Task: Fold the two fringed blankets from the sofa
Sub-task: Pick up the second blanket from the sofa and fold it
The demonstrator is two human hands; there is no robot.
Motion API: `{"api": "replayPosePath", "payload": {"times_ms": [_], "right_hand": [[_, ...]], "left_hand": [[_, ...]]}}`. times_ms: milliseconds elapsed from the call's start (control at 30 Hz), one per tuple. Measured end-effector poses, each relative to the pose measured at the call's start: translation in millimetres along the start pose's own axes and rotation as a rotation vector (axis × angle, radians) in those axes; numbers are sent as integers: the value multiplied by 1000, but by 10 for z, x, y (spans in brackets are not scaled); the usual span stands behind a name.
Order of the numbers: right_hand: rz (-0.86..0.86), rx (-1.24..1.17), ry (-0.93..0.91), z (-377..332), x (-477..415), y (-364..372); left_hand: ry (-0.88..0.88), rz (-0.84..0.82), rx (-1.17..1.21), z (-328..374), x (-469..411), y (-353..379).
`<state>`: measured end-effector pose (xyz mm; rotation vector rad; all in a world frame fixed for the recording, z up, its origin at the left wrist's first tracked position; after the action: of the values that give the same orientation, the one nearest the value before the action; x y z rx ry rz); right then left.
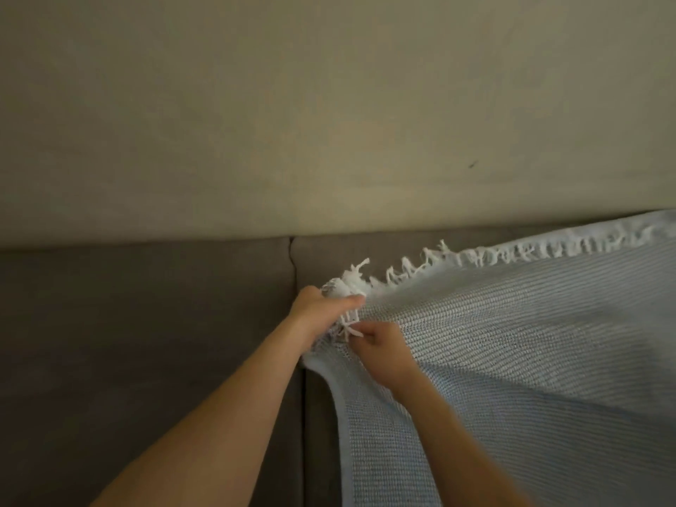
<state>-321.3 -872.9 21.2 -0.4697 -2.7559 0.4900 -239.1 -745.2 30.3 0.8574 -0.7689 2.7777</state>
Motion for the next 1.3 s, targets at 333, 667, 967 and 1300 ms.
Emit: {"api": "replayPosePath", "payload": {"times_ms": [333, 667, 967, 1300], "right_hand": [[-124, -176, -42, -1013, 1112, 391], [-195, -285, -70, -1789, 1843, 1371], [-129, -333, -266, -2870, 2273, 2494], [245, -89, -279, -3084, 2173, 2155]], "left_hand": [[266, 322, -36, 195, 1072, -1155], [380, 373, 164, 25, 1667, -2488], [530, 485, 268, -151, 1966, -3971], [532, 354, 320, -305, 2041, -4377]]}}
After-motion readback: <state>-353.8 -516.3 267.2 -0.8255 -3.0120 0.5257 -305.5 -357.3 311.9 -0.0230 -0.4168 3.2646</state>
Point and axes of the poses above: each hand's wrist, its own x-axis away from the middle knuckle, its own y-axis out of the palm, z = x × y, the point moved 10 cm from there along -x, towards the middle knuckle, and after that the axes turned 13 degrees about z, right-handed, at the moved point
